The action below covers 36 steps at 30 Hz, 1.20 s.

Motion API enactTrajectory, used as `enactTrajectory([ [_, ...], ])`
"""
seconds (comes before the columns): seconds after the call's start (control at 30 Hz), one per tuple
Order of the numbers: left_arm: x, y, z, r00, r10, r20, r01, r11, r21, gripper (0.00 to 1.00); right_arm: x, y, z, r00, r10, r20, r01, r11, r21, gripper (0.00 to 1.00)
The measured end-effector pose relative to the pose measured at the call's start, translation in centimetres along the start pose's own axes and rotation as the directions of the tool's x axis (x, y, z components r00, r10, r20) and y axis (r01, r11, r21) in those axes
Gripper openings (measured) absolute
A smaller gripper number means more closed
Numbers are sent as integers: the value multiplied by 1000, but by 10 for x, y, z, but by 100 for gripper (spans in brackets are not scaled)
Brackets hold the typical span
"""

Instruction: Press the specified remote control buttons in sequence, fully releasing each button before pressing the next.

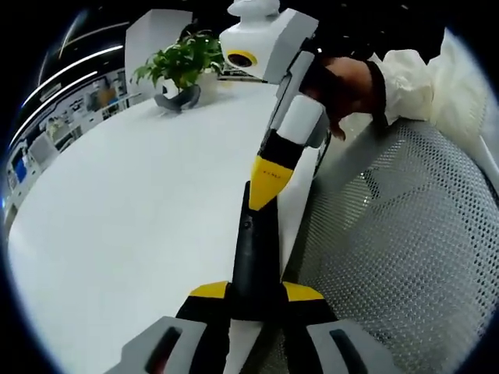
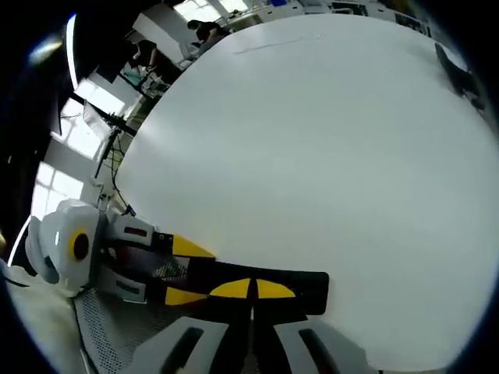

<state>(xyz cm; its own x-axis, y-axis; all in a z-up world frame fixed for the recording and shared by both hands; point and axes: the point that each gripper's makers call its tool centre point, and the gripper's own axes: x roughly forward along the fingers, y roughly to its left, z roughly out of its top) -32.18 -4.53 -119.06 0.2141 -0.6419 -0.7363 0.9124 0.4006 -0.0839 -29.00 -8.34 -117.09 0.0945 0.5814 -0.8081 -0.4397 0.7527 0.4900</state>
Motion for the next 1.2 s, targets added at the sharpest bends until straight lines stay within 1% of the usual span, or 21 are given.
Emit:
enactTrajectory([
  [0.1, 2, -2, 2, 1000, 3, -6, -3, 999, 33, 24, 2, 0, -1, 1000, -11, -9, 11, 1000, -18, 0],
  [0.2, 3, -5, 3, 1000, -17, -3, 17, 1000, 26, 24, 4, 0, -2, 1000, -17, -15, 16, 999, -33, 0],
  [0.3, 4, -8, 3, 1000, -25, -3, 25, 999, 47, 24, 5, -3, -4, 999, -25, -26, 24, 999, -38, 0],
  [0.43, 4, -8, 4, 1000, -28, -1, 28, 999, 28, 24, 7, -1, -8, 999, -16, -51, 14, 999, -34, 0],
  [0.53, 5, -8, 4, 1000, -27, 1, 27, 999, 39, 24, 9, -2, -9, 998, -27, -58, 24, 998, -53, 0],
  [0.6, 5, -9, 4, 1000, -28, 2, 28, 999, 40, 24, 11, -3, -12, 996, -40, -77, 34, 997, -69, 0],
  [0.7, 5, -8, 4, 1000, -28, 3, 28, 999, 39, 24, 10, -3, -12, 996, -45, -74, 39, 996, -82, 0],
  [1.2, 5, -8, 4, 1000, -27, 11, 27, 999, 47, 24, 10, -4, -12, 997, -35, -66, 31, 998, -60, 0],
])
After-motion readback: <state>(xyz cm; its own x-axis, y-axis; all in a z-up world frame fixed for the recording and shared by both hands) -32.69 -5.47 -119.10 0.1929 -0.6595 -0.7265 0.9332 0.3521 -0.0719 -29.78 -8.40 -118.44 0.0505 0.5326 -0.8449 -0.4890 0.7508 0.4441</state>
